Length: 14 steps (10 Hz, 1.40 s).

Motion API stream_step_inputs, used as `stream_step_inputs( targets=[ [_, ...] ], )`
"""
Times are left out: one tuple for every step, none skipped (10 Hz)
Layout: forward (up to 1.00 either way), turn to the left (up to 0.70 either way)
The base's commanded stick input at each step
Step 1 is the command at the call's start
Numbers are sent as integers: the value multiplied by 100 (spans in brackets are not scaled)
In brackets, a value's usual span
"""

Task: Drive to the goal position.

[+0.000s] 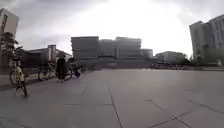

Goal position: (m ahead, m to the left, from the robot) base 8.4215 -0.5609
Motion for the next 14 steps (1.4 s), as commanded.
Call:
stream_step_inputs(
  targets=[
    [85, 0],
    [85, 0],
    [85, 0],
    [85, 0],
    [85, 0],
    [85, 0],
    [85, 0],
    [85, 0],
    [85, 0],
    [85, 0],
    [85, 0],
    [85, 0],
    [85, 0],
    [85, 0]
  ],
)
